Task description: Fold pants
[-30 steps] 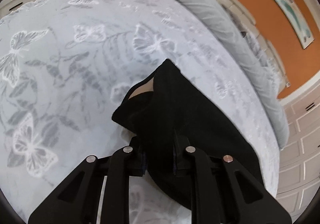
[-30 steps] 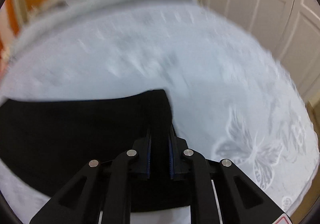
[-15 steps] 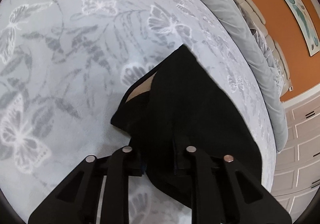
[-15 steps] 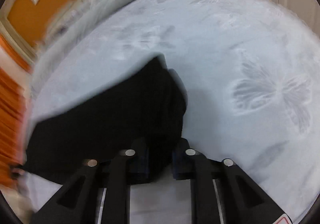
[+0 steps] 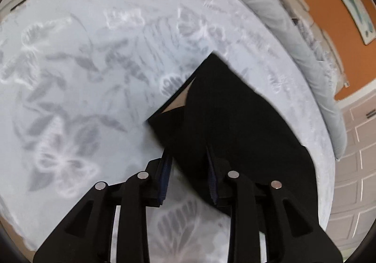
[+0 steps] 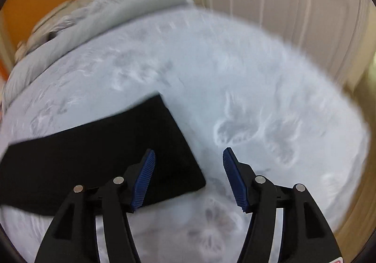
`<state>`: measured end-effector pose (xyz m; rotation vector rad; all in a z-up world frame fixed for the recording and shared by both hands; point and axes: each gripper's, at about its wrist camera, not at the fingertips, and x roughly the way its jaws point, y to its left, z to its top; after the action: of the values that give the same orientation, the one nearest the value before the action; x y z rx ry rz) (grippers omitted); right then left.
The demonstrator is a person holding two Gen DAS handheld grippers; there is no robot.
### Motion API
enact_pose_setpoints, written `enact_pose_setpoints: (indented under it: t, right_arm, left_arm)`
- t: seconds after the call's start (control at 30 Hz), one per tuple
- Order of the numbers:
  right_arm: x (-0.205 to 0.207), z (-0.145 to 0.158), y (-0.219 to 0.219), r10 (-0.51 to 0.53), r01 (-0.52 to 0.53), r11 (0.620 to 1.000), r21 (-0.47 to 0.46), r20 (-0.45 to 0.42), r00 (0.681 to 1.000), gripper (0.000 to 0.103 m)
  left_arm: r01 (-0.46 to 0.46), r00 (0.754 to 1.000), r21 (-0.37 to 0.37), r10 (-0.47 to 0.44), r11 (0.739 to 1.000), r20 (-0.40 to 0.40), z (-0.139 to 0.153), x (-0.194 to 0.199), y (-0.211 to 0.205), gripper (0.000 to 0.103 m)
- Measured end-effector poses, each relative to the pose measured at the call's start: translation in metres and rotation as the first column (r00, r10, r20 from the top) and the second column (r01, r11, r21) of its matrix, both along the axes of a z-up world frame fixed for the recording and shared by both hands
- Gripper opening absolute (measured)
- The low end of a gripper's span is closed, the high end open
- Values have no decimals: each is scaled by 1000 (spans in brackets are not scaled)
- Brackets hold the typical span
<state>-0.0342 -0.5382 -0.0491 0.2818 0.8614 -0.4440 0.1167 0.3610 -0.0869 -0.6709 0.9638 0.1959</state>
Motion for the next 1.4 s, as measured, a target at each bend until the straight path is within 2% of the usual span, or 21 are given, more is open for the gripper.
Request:
enact_pose_setpoints:
  t: [0.03,0.07,0.2,0.27,0.3,0.37,0.47,0.57,0.63,0.8,0.83,0.87,0.9,0.97,1.03,1.1,1.17,1.23,1.27,1.3,1.4]
  right_arm:
    - [-3,14,26,73,-72,997,-19,23,997,56]
    - [-2,19,41,123,-123,992,-9,40,992,44]
    - [35,21,140,363,-366,928,67,61,930,12]
    - [71,7,200,478,-480,871,103,41,877,11]
    - [83,2,219,508,-509,854,107,34,860,11]
    - [114,-20,263,581,-572,805,159,-17,813,11]
    - [117,-33,302,648,-629,753,192,-51,760,14]
    - [91,-22,325,709,-708,705,44,-51,703,58]
    - [87,-29,337,737,-740,673,7,-89,670,58]
    - [101,-53,334,767,-773,634,27,-151,623,46]
    - [100,-52,326,775,-781,625,19,-138,617,35]
    - [103,-53,325,776,-781,624,23,-131,617,12]
    - [108,-50,319,769,-769,637,52,-113,629,6]
    - [105,-40,311,769,-763,639,100,-63,636,6]
    - [84,-28,315,799,-797,601,64,-81,596,6]
    - [77,-44,315,812,-807,582,96,-122,571,8]
    - [78,-59,311,805,-798,593,104,-108,584,8]
    - [78,-44,297,780,-768,622,155,-38,624,23]
    - [74,-34,288,756,-748,649,141,-11,654,41]
    - [70,-25,279,737,-733,670,119,14,676,43]
    - [60,-2,218,603,-609,788,91,82,793,44]
  left_arm:
    - [-24,1000,47,23,999,12,11,-8,1,35]
    - [-64,998,139,62,988,19,26,-19,-1,39]
    - [-108,993,351,83,930,84,68,-43,-31,39]
    - [-55,992,385,8,921,123,87,-37,-70,40]
    - [-9,991,387,-44,922,127,91,-29,-92,41]
    - [78,985,359,-126,930,114,92,-12,-135,59]
    - [223,959,334,-267,916,93,79,-3,-191,59]
    - [278,933,406,-346,870,101,66,-5,-233,59]
    - [315,920,394,-379,864,96,51,-1,-248,59]
    - [396,901,306,-431,866,54,26,1,-269,59]
    - [396,900,313,-433,863,56,24,2,-269,59]
    - [387,903,324,-426,863,59,23,2,-268,59]
    - [378,906,323,-418,868,63,23,-1,-266,59]
    - [370,912,287,-404,884,69,21,1,-260,59]
    - [356,919,266,-387,896,75,19,2,-256,59]
    - [352,921,268,-383,897,71,18,4,-256,59]
    - [358,920,277,-388,892,61,16,7,-259,59]
    - [362,918,307,-394,880,49,15,7,-262,60]
    - [368,915,332,-402,868,37,14,7,-266,61]
    - [375,912,349,-409,859,25,12,7,-268,62]
    - [420,894,346,-448,839,1,6,10,-277,66]
